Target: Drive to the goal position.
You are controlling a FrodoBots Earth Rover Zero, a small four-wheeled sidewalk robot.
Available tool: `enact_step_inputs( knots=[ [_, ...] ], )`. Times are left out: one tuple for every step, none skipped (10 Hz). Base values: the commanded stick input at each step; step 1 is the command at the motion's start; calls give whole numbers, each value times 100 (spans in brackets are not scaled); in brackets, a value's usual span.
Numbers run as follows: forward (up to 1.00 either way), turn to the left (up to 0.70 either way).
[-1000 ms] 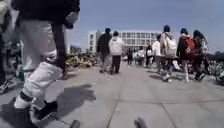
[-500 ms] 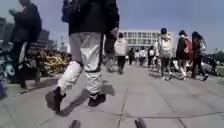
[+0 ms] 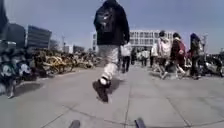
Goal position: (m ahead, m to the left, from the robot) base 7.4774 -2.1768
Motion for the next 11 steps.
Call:
enact_step_inputs(
  knots=[
    [85,1],
    [85,1],
    [85,1],
    [85,1],
    [85,1],
    [85,1],
    [85,1],
    [85,1],
    [85,1],
    [85,1],
    [85,1]
  ],
)
